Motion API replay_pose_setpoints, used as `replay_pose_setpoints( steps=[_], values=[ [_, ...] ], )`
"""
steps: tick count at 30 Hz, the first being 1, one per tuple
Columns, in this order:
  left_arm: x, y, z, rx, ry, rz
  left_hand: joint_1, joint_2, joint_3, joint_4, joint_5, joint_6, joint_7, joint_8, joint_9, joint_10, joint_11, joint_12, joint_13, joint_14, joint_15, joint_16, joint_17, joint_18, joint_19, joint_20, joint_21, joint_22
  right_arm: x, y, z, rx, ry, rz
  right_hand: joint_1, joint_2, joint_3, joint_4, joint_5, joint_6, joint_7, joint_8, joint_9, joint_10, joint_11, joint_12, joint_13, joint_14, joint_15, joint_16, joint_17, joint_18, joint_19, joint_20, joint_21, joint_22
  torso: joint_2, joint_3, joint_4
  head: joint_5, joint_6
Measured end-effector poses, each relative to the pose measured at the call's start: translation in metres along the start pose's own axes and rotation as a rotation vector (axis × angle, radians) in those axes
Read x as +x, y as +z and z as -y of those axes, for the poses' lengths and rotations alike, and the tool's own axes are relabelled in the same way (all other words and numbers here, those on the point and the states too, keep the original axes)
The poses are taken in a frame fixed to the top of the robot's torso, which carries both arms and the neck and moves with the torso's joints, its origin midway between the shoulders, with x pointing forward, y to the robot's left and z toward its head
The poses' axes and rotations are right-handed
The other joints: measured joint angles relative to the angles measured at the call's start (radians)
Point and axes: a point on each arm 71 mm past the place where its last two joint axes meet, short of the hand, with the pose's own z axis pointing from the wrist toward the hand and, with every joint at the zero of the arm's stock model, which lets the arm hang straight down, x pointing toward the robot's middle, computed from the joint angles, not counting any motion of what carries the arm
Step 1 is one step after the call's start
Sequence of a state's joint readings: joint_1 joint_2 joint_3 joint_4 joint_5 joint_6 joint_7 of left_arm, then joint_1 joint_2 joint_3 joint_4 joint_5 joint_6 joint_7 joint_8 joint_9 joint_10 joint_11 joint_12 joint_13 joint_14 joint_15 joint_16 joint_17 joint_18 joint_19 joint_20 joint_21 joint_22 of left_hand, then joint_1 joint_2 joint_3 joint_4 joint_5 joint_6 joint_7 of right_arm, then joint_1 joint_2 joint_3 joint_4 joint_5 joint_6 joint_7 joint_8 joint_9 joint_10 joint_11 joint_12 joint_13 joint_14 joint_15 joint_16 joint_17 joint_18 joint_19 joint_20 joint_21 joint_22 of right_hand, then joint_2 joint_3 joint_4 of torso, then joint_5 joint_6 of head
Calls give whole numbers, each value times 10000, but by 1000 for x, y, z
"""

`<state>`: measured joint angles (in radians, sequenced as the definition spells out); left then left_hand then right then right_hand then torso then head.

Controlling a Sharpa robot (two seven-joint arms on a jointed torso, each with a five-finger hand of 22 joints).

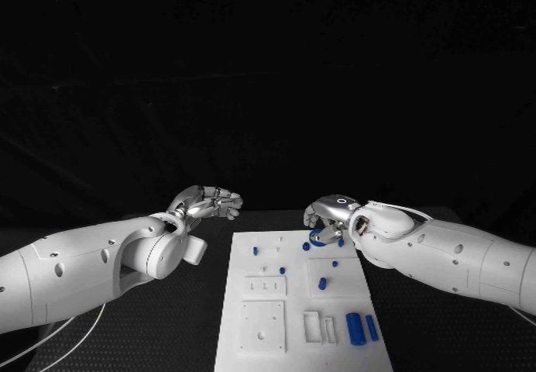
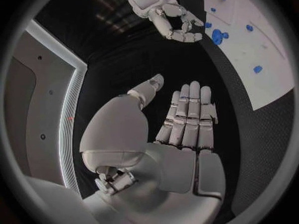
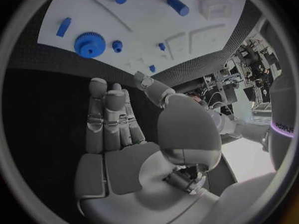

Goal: Assemble the parts on the task board

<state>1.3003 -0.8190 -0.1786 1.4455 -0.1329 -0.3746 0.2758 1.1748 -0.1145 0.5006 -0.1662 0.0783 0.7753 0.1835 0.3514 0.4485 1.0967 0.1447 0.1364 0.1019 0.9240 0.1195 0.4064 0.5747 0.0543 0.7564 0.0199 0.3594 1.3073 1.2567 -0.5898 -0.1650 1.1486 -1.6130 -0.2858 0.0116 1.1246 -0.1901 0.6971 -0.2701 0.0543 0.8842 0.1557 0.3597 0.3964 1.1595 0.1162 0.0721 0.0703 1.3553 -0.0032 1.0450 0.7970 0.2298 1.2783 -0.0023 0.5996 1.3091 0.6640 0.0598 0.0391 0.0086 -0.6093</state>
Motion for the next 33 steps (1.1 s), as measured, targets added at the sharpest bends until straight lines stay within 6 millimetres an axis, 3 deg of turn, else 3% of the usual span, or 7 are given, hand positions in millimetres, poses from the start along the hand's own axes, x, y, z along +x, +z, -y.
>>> replay_pose_setpoints(
  steps=[1, 3, 15, 33],
  values=[
    [0, 0, 0, 5, -2, -9, 0, 0, 0, 0, 0, 0, 0, 0, 0, 0, 0, 0, 0, 0, 0, 0, 0, 0, 0, 0, 0, 0, 2, 0, 0, 19, -41, -38, 36, -36, 2, 2, 0, -17, -14, 0, 0, -39, -3, -29, 0, -24, 24, 45, 0, -107, -16, -17, 46, 0, 40, 9, 15, -20, 2],
    [1, 0, 0, 19, -8, -29, 0, 0, -27, -27, 0, 0, 0, 0, -7, 0, 0, -50, -11, 0, 0, 0, 0, -2, 0, 0, 0, 1, 5, 0, 1, 36, -135, -119, 36, -36, 2, 2, 0, -17, -13, 0, 0, -54, -17, -38, -11, -50, 51, 81, 0, -130, -30, -31, 80, 0, 119, 27, 42, -54, 3],
    [2, 1, 1, 54, -18, -69, 0, 0, 2, -58, 0, -37, 37, -36, -23, 0, 0, -51, -21, 0, 0, -38, -2, -8, -1, 0, 0, 7, 12, 2, 0, 33, -586, -343, 63, -141, 27, 26, 0, -222, -60, -116, -11, -394, 2, -37, -34, -157, 84, 298, -97, -149, -66, -71, 312, -2, 441, 79, 150, -170, -1],
    [6, -1, 3, 85, -79, -216, -78, -1, 3, -58, 0, -37, 37, -39, -44, 0, 0, -134, -31, -1, 0, -38, 6, -22, -1, 0, 0, 4, 15, 5, 1, 238, -1276, -374, 116, -273, 221, 162, 0, -257, -95, -116, -11, -501, -35, -37, -32, -189, 49, 454, -219, -150, -73, -75, 453, -3, 670, 154, 276, -227, 91]
  ],
)
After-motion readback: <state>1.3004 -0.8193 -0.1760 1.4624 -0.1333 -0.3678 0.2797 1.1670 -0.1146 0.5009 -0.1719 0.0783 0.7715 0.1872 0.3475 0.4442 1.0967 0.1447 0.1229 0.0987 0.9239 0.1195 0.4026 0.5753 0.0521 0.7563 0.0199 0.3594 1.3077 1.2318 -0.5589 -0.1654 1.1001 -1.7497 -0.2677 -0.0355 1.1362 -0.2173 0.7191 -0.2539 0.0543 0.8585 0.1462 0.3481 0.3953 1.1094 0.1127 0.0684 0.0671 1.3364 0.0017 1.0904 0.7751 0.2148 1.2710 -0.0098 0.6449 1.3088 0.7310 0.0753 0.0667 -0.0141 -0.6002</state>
